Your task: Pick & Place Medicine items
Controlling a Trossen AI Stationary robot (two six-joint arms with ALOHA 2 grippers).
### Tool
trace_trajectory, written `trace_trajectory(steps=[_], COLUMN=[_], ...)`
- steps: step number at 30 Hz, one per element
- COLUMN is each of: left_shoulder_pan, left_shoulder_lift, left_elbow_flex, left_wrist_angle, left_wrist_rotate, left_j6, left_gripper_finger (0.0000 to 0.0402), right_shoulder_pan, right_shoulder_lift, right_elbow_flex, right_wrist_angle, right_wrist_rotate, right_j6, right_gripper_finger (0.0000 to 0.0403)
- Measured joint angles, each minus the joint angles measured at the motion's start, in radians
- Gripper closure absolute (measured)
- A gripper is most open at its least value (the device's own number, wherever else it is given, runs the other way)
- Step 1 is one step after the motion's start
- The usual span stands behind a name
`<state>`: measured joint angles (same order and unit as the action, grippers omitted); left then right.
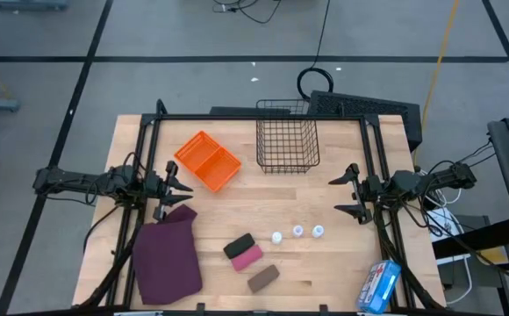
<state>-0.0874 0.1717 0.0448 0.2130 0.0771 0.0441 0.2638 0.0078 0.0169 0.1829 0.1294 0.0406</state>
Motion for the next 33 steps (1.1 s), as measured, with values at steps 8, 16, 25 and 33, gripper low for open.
trace_trajectory(steps=[8,16,25,33], left_shoulder_pan=[0.000,0.000,0.000,0.000], left_shoulder_lift=[0.000,0.000,0.000,0.000], left_elbow_flex=[0.000,0.000,0.000,0.000], left_wrist_angle=[0.000,0.000,0.000,0.000], left_wrist_rotate=[0.000,0.000,0.000,0.000], left_j6=[0.000,0.000,0.000,0.000], left_gripper_finger=[0.0309,0.0309,0.0309,0.0309], right_shoulder_pan=[0.000,0.000,0.000,0.000], right_shoulder_lift=[0.000,0.000,0.000,-0.001], right_elbow_flex=[0.000,0.000,0.000,0.000], right_wrist_angle=[0.000,0.015,0.266,0.408], right_wrist_rotate=[0.000,0.000,0.002,0.205], right_j6=[0.000,-0.004,0.406,0.374], right_gripper_finger=[0.0053,0.0053,0.0053,0.0053])
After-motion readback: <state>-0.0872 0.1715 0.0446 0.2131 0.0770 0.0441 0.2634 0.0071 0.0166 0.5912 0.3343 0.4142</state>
